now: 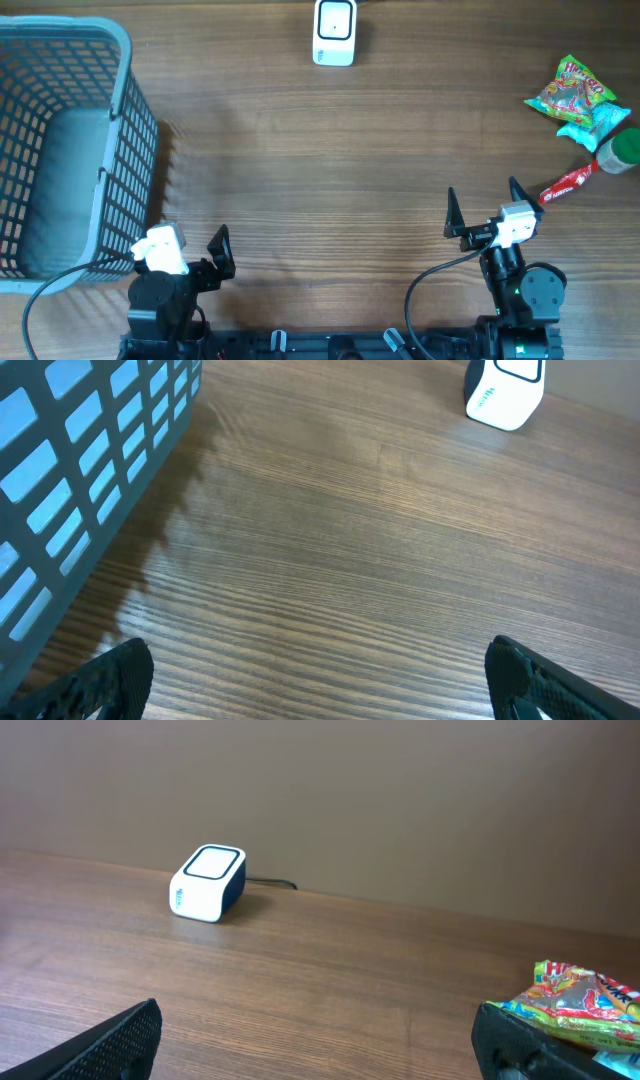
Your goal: Scan the item barcode
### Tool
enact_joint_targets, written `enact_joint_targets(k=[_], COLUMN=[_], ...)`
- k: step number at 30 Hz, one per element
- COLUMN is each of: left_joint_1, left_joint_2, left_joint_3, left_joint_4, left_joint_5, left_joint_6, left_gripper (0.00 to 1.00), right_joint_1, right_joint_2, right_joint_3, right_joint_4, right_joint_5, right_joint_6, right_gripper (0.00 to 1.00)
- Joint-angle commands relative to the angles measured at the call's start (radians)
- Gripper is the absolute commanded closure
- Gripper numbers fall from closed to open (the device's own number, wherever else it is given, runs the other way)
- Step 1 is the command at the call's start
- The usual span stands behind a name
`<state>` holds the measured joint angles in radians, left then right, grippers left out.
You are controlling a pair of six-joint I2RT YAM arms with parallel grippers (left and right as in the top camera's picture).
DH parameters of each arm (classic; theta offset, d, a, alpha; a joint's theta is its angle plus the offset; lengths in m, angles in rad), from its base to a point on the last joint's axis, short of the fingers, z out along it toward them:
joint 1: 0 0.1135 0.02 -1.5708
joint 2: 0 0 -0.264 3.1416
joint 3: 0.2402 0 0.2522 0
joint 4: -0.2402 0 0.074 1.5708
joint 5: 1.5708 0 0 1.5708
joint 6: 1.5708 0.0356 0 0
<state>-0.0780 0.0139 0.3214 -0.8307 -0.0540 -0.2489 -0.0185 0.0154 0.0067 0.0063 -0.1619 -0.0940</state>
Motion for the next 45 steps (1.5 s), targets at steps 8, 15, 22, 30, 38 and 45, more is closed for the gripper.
enact_joint_targets(k=[8,15,22,30,38,45], left_joint_1=[0.003,0.003,0.003,0.005,0.005,0.005], left_joint_2=[-0.007,-0.007,-0.010,-0.010,-0.010,-0.010], left_joint_3=[-0.003,-0.003,-0.066,-0.289,-0.307,-0.307], left_joint_4=[0.002,0.002,0.311,0.737,0.749,0.748], left_joint_5=[0.001,-0.079,-0.059,-0.061,-0.059,-0.043], left_joint_6=[0.005,0.061,0.055,0.063,0.145,0.145], left_gripper=[0.00,0.00,0.00,0.00,0.00,0.00], right_joint_1=[0.007,0.007,0.007,0.007,0.007,0.007], right_joint_2=[-0.012,-0.012,-0.011,-0.011,-0.011,-0.011], right_joint_3=[-0.002,-0.002,-0.002,-0.002,-0.002,-0.002], right_joint_4=[0.003,0.003,0.003,0.003,0.003,0.003], right_joint_5=[0.017,0.017,0.017,0.017,0.017,0.017], right_joint_6=[0.018,0.018,0.018,0.018,0.018,0.018], right_gripper=[0.00,0.00,0.00,0.00,0.00,0.00])
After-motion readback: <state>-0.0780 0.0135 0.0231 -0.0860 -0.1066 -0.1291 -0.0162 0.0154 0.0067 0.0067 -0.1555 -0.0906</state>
